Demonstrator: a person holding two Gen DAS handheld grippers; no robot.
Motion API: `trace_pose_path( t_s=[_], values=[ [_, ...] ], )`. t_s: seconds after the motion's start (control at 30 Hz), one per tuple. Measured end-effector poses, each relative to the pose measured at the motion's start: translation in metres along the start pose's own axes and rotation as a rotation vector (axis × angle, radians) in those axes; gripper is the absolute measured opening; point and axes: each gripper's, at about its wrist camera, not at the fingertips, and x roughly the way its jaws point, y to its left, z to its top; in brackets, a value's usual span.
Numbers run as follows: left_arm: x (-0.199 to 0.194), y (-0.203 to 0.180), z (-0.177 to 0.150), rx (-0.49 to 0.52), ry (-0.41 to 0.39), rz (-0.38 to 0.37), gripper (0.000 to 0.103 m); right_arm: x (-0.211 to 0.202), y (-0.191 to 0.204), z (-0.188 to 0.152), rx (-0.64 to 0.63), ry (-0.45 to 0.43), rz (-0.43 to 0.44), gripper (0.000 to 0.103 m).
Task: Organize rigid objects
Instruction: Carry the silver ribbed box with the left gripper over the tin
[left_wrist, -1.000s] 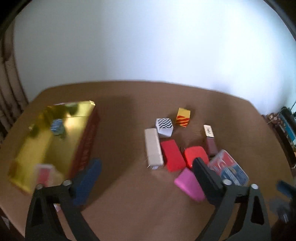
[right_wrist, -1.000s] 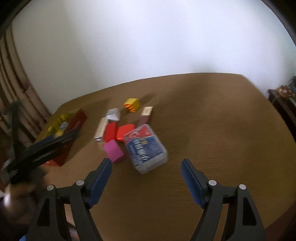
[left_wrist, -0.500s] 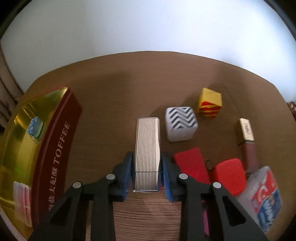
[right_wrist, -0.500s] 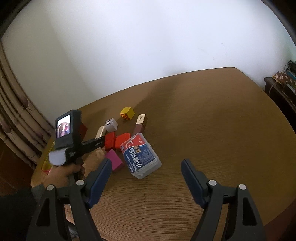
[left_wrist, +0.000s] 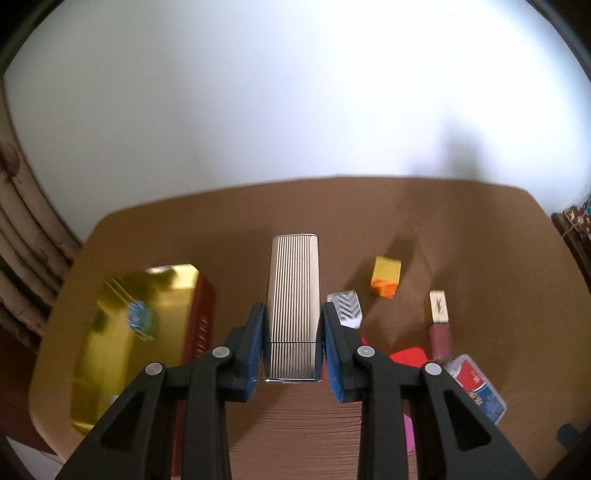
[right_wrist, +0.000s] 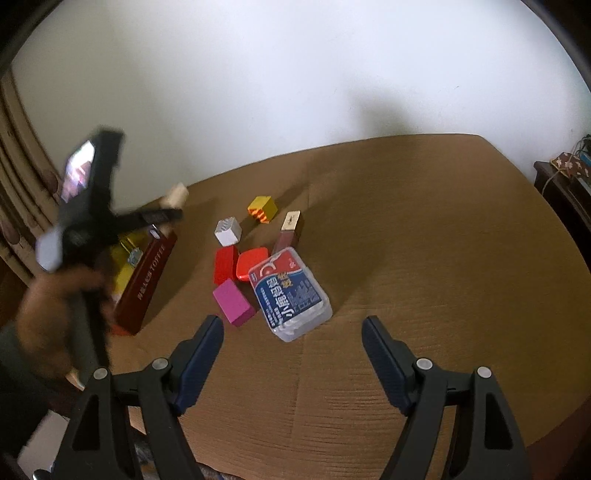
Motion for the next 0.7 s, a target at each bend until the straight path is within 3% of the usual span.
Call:
trace_pose_path(
  t_s=[0.33,0.7],
  values=[
    [-0.056,0.042,0.029,-0.019,-0.082,0.058,0.026,0.001,0.014,-0.006,-0.034,0.009,0.013,0.079],
    [-0.074,0.076,0.037,-0.039,-0.098,0.114,0.027,0.004,0.019,-0.007,-0.048,0.022,0.008,0.079]
  ],
)
